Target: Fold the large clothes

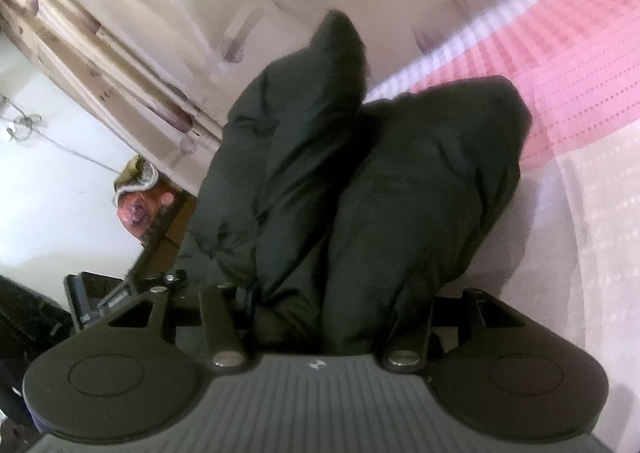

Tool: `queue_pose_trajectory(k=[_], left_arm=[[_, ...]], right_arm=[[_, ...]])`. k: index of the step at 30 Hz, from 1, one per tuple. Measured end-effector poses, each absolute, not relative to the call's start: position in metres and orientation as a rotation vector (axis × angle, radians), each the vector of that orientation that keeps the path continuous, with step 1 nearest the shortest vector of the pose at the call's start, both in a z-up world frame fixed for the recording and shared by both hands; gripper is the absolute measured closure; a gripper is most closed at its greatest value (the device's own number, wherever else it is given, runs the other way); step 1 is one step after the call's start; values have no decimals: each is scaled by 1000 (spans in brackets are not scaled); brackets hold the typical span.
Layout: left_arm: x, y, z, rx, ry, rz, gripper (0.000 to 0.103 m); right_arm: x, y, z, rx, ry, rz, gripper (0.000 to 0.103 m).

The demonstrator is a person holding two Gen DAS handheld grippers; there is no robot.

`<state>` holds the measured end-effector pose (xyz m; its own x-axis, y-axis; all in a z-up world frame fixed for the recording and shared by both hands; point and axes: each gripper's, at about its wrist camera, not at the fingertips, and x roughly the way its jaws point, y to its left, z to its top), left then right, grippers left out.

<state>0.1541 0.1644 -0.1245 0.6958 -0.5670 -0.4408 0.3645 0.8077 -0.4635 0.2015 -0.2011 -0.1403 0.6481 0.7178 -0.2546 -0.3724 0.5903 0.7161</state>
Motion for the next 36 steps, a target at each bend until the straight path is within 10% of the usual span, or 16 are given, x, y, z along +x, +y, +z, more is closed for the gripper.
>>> queue_pose_trajectory(k=[7,36], left_arm=[[133,167,-122,-295,495,-411,0],[32,113,-95,63,196,-11,0]], right_arm=[[210,-198,-161,576,584,633,23],[106,-203,-112,441,287,405,9]])
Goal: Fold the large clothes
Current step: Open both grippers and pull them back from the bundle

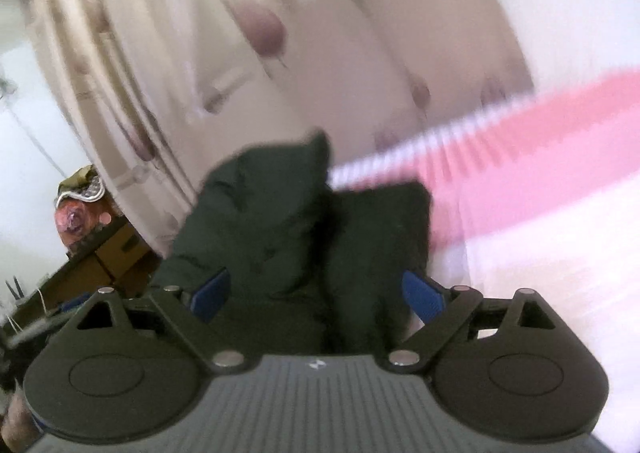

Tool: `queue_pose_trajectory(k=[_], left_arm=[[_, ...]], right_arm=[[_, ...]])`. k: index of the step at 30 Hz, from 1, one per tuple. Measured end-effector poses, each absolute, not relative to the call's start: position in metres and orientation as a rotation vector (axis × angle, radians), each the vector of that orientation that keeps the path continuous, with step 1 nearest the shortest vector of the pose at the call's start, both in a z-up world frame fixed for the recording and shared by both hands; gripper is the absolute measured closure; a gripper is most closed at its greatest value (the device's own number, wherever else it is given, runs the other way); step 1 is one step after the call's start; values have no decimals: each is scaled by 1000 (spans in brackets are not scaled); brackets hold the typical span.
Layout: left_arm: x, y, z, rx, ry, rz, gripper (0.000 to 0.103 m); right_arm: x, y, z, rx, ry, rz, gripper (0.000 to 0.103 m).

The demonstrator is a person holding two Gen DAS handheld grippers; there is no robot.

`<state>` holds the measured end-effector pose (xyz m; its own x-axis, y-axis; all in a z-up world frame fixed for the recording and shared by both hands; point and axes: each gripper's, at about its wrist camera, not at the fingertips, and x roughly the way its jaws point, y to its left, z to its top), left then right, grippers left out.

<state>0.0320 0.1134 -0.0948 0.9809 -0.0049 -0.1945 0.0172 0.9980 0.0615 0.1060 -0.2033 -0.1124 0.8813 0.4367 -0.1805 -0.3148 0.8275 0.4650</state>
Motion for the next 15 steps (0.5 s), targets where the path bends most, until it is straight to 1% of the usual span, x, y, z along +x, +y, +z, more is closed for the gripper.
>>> queue_pose_trajectory(k=[1,2,3,8,13,15], left_arm=[[30,114,-92,59,183,-15,0],[28,115,-90,54,179,-18,0],[28,115,-88,43,180,-30,0],[28,113,-80,24,231,-49,0],[14,109,-73,34,190,-16,0],[9,106,-70,31,182,17,0]], right_arm=[[94,-199,-108,418,253,405,8],[79,-192,-104,393,216,402,3],[69,-186,-101,375,189,398,0],[25,-148,-96,250,106,344,0],[3,-121,-93,140,60,269,0],[1,-118,-90,149,58,268,0]])
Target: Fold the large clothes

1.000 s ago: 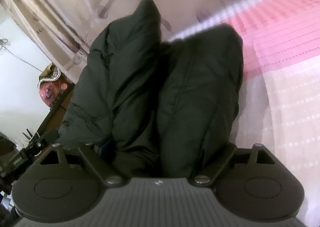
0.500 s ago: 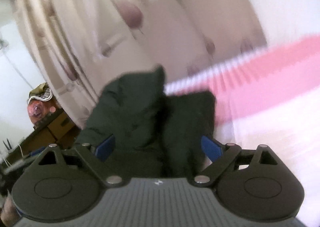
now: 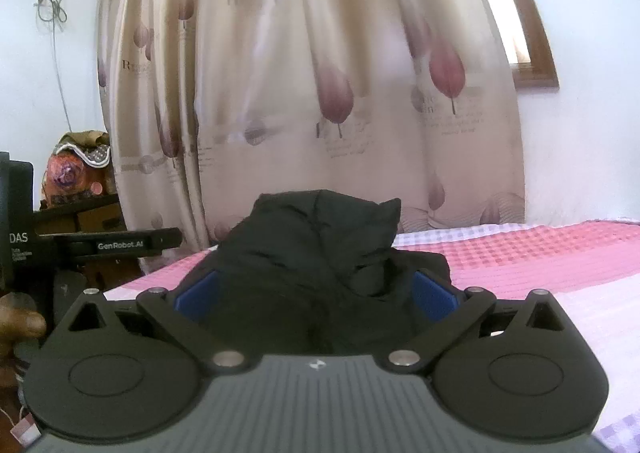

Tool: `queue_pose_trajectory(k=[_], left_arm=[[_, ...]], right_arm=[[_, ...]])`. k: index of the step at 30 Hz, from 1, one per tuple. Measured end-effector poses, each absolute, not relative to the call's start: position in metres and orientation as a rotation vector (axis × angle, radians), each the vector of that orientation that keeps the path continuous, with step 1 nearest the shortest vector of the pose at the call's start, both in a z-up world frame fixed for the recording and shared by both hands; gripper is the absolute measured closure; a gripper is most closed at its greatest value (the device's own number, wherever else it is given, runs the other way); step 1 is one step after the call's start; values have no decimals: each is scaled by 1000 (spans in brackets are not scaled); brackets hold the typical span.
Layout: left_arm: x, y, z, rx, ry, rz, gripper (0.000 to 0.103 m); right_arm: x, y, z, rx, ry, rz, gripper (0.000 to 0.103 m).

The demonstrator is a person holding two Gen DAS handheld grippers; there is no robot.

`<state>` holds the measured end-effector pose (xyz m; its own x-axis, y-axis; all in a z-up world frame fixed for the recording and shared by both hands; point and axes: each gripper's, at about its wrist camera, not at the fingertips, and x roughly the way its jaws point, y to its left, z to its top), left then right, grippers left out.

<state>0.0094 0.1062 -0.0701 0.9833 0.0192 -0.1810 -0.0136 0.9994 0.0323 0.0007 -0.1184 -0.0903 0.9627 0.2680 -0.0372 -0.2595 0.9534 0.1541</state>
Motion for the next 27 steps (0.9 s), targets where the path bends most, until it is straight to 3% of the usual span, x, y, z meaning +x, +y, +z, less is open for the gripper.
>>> queue_pose_trajectory(k=[9,27], left_arm=[[6,118,-59,-80,240,16,0],[2,109,-62,-25,255,-50,0]], right_arm=[[-12,-113,-82,104,12,256,0],[-10,-107,-89,98,62,276,0]])
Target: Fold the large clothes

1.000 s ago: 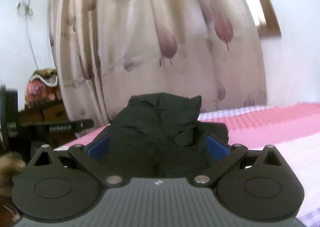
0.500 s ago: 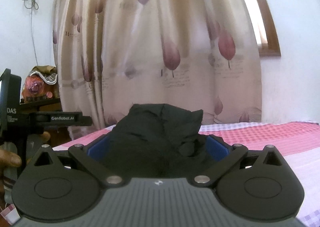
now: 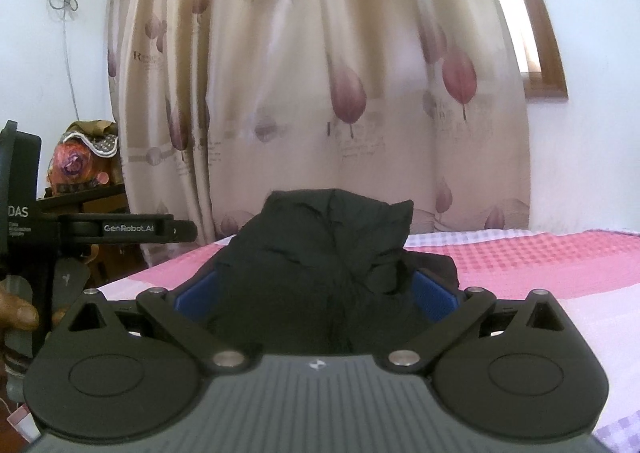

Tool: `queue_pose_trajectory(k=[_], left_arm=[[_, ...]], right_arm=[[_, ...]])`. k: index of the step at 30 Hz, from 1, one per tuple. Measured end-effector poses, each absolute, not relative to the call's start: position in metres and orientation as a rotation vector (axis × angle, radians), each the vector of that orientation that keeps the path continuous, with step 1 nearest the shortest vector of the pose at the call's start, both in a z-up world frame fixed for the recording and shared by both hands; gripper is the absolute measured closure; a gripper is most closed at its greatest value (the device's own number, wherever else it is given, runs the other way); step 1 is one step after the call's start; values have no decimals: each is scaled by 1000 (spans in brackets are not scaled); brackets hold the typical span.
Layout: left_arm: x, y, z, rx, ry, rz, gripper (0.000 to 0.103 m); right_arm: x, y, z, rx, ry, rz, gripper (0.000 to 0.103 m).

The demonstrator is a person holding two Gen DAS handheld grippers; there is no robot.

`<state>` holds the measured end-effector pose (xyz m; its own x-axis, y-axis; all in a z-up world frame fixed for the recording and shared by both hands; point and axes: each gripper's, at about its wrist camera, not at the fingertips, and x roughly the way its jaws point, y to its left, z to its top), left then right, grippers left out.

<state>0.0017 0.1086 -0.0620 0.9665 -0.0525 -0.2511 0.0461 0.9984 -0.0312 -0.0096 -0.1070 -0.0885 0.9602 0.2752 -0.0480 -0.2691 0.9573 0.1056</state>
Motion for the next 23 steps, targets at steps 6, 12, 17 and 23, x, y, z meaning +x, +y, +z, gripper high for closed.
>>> queue_pose_trajectory(k=[6,12,17,23], left_arm=[[0,102,-64,1,257,-54,0],[1,98,-68,18,261,-58,0],[-2,95,-72,35,212,-49,0],[-1,96,-72,33,211,-34,0]], right_arm=[[-9,-108,-90,103,69,274,0],[-9,-107,-93,103,76,265,0],[-9,-107,-94,105,82,264,0],[-10,-106,-93,93,72,259,0]])
